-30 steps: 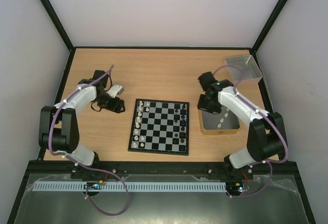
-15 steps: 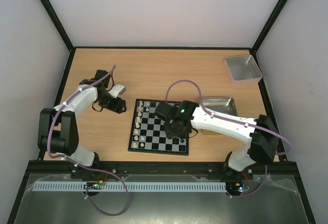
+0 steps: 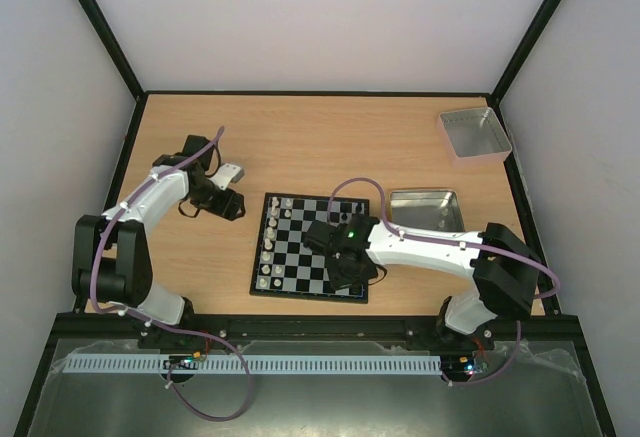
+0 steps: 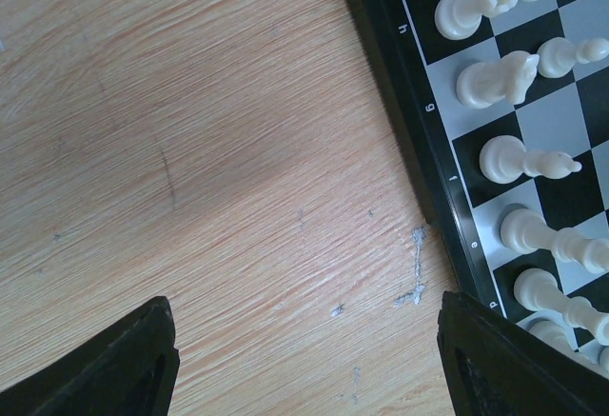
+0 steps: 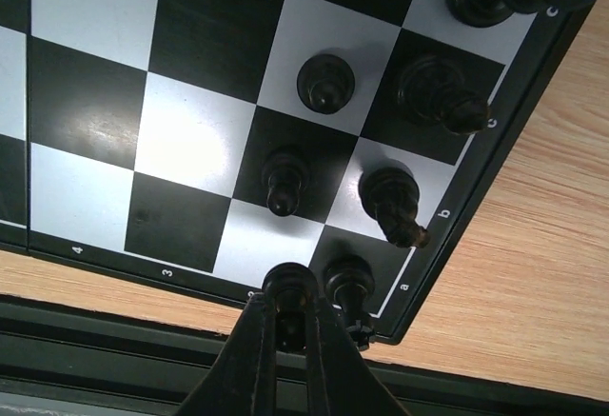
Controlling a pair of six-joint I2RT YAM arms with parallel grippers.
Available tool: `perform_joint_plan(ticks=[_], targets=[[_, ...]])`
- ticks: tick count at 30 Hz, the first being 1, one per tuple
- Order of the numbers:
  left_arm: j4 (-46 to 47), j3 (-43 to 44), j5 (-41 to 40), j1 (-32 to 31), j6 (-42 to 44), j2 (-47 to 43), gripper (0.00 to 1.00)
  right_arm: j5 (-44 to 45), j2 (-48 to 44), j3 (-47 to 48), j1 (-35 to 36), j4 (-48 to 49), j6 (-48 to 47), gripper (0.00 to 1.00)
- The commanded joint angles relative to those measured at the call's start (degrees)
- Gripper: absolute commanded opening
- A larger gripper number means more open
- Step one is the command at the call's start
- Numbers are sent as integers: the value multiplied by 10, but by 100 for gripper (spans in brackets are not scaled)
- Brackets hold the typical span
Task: Set up the chess pieces on the board
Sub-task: Place the chess piece on the chessboard.
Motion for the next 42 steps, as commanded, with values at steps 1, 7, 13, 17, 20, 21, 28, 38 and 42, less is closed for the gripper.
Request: perform_joint_plan(ticks=[1, 7, 13, 17, 20, 21, 28, 38, 42], targets=[[-10, 0, -4, -3, -3, -12, 75, -8, 1, -16, 2, 25, 9, 4], [-7, -1, -3, -4, -7, -7, 75, -11, 11, -19, 2, 38, 7, 4], [-7, -1, -3, -4, -7, -8, 75, -11, 19, -25, 2, 45, 8, 4], [-5, -3, -4, -4, -8, -9, 75, -13, 19, -34, 3, 51, 11, 4], [-6, -2, -4, -4, -7, -9, 75, -16, 20, -41, 2, 55, 11, 4], [-6, -2, -4, -4, -7, -8, 75, -18, 20, -41, 2, 55, 11, 4], [-5, -3, -3, -4, -7, -7, 75, -24, 27, -35, 2, 61, 7, 5], [-4, -4, -4, -4, -5, -6, 75, -16, 35, -13, 2, 45, -4, 14], [-3, -4, -4, -4, -4, -3, 75, -5, 32, 7, 2, 23, -6, 20]])
